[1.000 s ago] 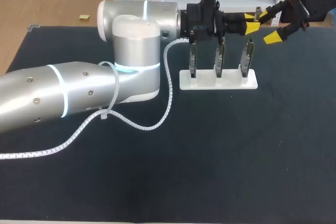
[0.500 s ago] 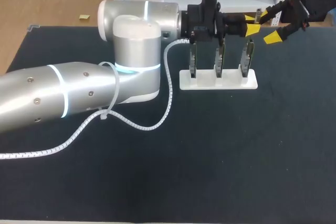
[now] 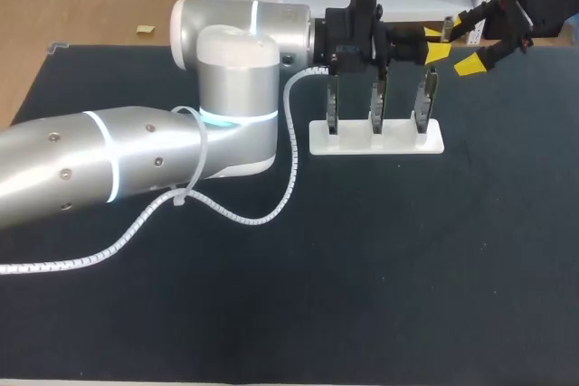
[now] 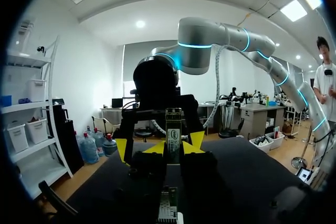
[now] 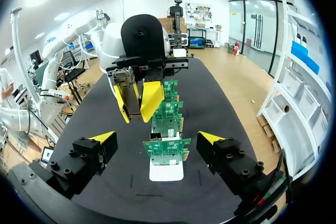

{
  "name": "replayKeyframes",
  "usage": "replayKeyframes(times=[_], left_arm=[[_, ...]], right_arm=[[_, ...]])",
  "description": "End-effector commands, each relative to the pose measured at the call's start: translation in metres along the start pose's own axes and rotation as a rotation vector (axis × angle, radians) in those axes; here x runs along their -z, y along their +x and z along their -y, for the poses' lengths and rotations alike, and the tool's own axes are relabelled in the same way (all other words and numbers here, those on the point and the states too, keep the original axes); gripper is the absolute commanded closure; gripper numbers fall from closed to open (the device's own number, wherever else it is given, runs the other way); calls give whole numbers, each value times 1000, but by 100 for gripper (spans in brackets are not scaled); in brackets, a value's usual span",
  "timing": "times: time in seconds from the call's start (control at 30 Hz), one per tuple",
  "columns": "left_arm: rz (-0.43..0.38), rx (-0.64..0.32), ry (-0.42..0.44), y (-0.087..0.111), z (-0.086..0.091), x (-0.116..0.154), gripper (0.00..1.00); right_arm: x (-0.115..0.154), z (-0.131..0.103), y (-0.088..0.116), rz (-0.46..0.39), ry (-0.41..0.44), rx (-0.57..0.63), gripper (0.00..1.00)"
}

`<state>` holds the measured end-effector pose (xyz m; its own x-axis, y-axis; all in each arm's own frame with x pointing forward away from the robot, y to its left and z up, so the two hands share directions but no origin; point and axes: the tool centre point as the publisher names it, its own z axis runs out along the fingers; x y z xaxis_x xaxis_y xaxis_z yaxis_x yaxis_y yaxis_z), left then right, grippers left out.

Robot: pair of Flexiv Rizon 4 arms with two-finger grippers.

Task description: Pick up the optical module with the left hand, and insert it into the network port with the right hand.

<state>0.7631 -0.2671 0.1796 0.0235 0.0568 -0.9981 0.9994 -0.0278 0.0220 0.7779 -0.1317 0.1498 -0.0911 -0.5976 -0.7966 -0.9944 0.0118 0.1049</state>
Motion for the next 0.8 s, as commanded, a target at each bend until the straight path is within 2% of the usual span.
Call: replayKeyframes(times=[0.03,0.8], left_arm=[[0,1,1,1,-3,-2,100],[3,18,-12,6,-8,-2,100]], right_arm=[[0,-2,0,-1,4,0,0],[0,-2,0,-1,4,0,0]])
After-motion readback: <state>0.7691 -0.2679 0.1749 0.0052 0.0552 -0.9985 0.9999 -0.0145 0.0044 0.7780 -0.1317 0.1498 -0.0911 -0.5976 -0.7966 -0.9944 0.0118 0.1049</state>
